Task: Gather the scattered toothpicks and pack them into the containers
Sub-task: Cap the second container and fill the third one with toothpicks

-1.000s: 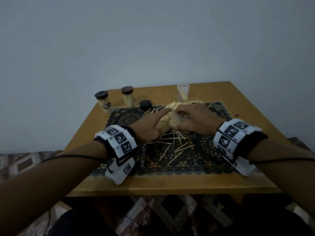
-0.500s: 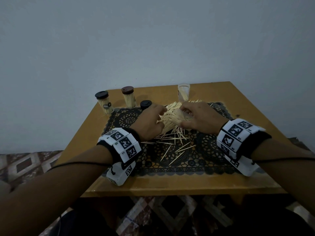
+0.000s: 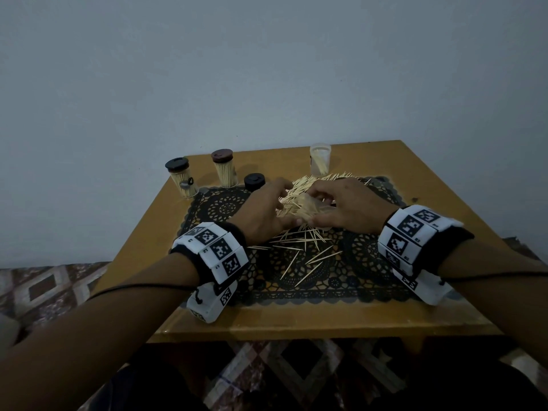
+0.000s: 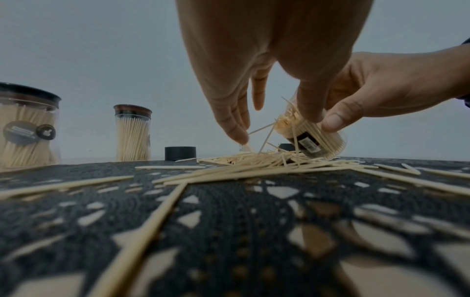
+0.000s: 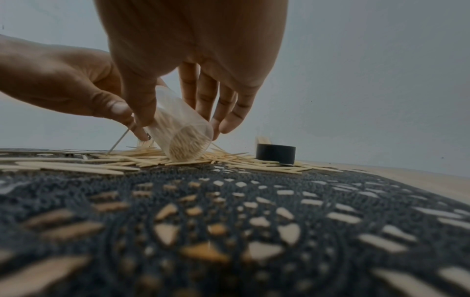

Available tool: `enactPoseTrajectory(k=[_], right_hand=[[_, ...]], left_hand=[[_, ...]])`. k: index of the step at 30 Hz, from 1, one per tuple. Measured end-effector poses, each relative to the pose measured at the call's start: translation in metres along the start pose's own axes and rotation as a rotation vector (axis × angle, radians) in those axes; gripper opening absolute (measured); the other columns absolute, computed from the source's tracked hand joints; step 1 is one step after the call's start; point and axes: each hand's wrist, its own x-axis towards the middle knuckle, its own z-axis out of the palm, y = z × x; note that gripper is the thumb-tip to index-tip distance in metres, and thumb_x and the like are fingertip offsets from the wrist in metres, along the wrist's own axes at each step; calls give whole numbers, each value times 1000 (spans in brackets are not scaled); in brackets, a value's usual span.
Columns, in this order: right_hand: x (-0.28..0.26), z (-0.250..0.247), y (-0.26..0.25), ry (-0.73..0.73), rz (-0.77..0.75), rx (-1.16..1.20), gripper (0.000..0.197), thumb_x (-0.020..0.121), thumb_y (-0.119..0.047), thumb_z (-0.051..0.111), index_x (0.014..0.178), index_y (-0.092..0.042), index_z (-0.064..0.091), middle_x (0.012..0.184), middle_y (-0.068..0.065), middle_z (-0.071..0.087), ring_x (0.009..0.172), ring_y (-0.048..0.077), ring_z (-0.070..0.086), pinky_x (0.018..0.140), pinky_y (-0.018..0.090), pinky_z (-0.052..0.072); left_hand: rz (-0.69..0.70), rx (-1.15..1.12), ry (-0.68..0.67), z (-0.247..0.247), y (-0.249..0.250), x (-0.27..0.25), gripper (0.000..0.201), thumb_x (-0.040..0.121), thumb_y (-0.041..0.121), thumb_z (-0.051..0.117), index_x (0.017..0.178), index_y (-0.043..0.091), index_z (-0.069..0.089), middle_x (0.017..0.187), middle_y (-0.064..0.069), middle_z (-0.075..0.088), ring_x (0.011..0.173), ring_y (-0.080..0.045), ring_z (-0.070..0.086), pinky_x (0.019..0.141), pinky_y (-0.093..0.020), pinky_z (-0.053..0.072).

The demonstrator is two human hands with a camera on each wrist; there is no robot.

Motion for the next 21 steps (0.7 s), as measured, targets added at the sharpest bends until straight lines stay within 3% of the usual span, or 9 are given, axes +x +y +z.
enactPoseTrajectory(k=[3, 5, 8, 11, 13, 17, 21], right_hand=[[0, -1, 0, -2, 1, 10, 41, 74, -34, 81, 107, -14, 67, 99, 0, 70, 89, 12, 63, 75, 25, 45], [0, -1, 0, -6, 9, 18, 42, 74, -35, 81, 108, -14, 67, 100, -1, 70, 90, 13, 63, 77, 26, 47], [-1, -1, -1, -4, 11, 16, 42, 75, -37, 80, 108, -15, 67, 100, -2, 69, 88, 11, 62, 77, 26, 48], [0, 0, 0, -2, 7, 8, 42, 75, -38, 80, 108, -16, 66, 99, -2, 69, 85, 10, 61, 72, 23, 44], [0, 0, 0, 2, 4, 0, 42, 75, -38, 80, 108, -16, 66, 98, -2, 69, 84, 10, 61, 71, 22, 41], [1, 1, 0, 5, -3, -12, 41, 76, -38, 80, 107, -17, 66, 97, -4, 69, 84, 9, 60, 70, 20, 42], [2, 3, -1, 4, -15, -12, 42, 75, -38, 81, 108, -17, 66, 92, -11, 61, 82, 7, 58, 65, 11, 36]], left_hand=[[-20, 84, -40, 0, -3, 1, 75, 81, 42, 72, 140, 10, 38, 136, -8, 50, 118, -22, 52, 92, -28, 45], [-65, 86, -67, -1, -2, 0, 69, 83, 39, 71, 139, 10, 42, 130, -7, 56, 113, -21, 57, 93, -31, 47], [-46, 99, -29, -2, -1, 0, 45, 85, 23, 70, 126, 12, 55, 104, 0, 64, 93, -14, 62, 83, -23, 50], [7, 129, 42, -3, -1, 1, 24, 86, 12, 68, 109, 12, 65, 88, 5, 61, 79, -9, 55, 65, -7, 39], [29, 119, 48, -3, -1, 1, 17, 86, 9, 67, 103, 11, 68, 87, 2, 65, 78, -9, 57, 64, -9, 38], [45, 22, 90, -3, 0, 0, 13, 84, 2, 66, 94, 10, 65, 78, 2, 66, 73, -12, 65, 70, -25, 53], [94, 47, 136, -5, 1, 0, 8, 85, 7, 67, 91, 11, 70, 79, 6, 62, 74, -10, 60, 69, -18, 44]])
